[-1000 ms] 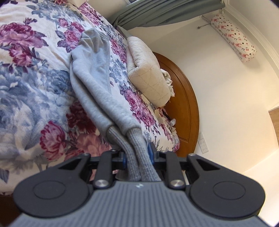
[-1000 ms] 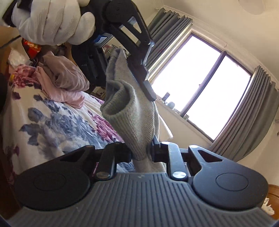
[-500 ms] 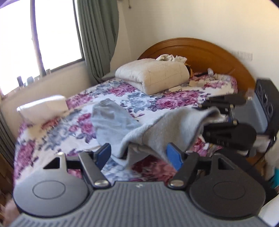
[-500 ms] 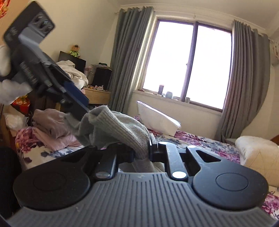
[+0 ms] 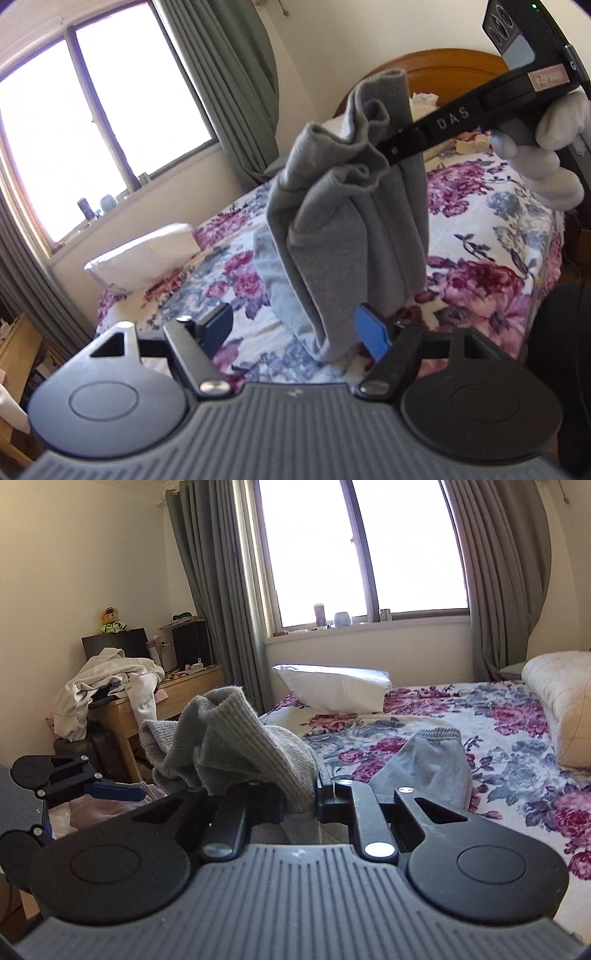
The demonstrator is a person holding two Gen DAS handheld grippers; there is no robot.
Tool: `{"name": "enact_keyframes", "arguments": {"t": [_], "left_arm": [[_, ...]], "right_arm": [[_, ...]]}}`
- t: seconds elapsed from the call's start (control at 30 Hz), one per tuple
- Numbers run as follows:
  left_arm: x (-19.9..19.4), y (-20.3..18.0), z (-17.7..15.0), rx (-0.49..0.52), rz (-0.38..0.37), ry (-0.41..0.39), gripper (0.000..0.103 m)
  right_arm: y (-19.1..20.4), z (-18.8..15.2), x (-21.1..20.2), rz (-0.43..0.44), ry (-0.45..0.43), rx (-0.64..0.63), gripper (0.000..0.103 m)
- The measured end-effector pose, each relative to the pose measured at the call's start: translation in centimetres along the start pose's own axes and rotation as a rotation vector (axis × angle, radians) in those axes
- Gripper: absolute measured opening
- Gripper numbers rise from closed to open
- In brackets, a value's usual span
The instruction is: Fold clothes
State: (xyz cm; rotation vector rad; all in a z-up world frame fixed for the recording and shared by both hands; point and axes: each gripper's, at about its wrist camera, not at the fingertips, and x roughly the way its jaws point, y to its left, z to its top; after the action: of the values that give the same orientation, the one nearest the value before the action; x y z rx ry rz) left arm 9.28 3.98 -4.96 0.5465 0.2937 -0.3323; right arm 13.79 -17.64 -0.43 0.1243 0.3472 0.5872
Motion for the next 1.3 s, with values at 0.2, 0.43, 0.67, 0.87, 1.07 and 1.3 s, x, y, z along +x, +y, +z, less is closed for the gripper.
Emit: {"name": "enact_keyframes", "arguments": {"t": [0.2,0.43,0.67,0.87,1.07,1.3], "left_arm": [[3.2,1.2,1.0,0.039,0.008,-0.035,0.075],[3.0,2.9,1.0,0.016,-0.097,-0.067,0.075],[0.0,3.4,1.3,0.103,-0.103,-0.123,0.077],[-2.2,4.2,1.5,0.092,-0.176,-0.153,0.076],[-2.4,2.8,1.0,0.119,-0.257,-0.115,0.036],[-4.1,2.7,0.5,0.097,-0.301,-0.097,0.024]], "right_arm": [[1.6,0.2,1.6,-0.067,0.095,-0.010,0.015],[2.8,0.6,2.7,-0.059,0.151,-0.030,0.015],[2.9,0.4,2.4,-0.003,0.176,-0.052,0.015],[3.9,-1.0,0.3,0.029,0.163,-0.099,0.016],[4.2,-2.1,-0.4,0.039,0.184,-0.102,0.015],[7.2,-1.9,-2.7,0.076,0.165,-0.198,0.015]]}}
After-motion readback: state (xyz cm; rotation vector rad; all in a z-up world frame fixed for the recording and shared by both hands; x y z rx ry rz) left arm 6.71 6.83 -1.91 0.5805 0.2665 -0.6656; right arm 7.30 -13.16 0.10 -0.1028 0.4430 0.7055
